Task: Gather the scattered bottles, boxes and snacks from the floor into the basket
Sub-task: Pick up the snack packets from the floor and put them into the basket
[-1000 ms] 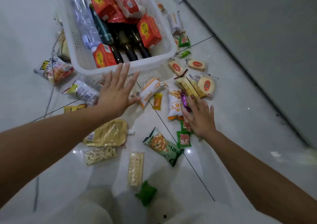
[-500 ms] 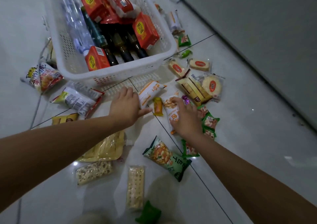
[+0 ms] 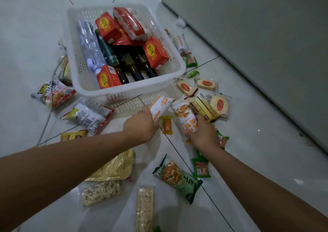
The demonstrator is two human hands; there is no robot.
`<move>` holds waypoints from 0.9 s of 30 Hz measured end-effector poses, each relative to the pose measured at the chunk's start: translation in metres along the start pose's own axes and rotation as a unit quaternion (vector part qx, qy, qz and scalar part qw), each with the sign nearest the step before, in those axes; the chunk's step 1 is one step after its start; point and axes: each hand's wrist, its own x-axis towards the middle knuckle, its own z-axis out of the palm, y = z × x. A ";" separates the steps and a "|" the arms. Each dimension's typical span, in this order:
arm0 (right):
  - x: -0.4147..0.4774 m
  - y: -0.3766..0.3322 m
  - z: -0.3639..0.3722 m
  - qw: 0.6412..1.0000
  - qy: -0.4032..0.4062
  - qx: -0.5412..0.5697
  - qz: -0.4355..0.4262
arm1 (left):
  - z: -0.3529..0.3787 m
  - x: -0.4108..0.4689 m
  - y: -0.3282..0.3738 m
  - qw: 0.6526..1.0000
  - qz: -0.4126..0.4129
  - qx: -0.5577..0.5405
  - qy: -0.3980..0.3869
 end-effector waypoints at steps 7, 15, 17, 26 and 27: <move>0.015 -0.025 -0.056 0.978 0.182 0.050 -0.091 | -0.079 -0.008 0.008 0.993 0.072 -0.051 0.080; 0.029 -0.097 -0.089 0.974 0.071 0.189 -0.100 | -0.160 0.024 -0.020 0.974 -0.071 -0.087 0.198; 0.034 -0.121 -0.086 0.967 -0.039 0.224 -0.117 | -0.155 0.027 -0.034 0.980 -0.128 -0.087 0.122; 0.033 -0.039 -0.073 0.995 -0.063 -0.031 -0.077 | -0.073 -0.011 -0.060 0.955 0.162 0.193 0.155; 0.035 -0.021 -0.073 0.995 -0.055 -0.051 -0.060 | -0.068 -0.009 -0.055 0.943 0.199 0.223 0.145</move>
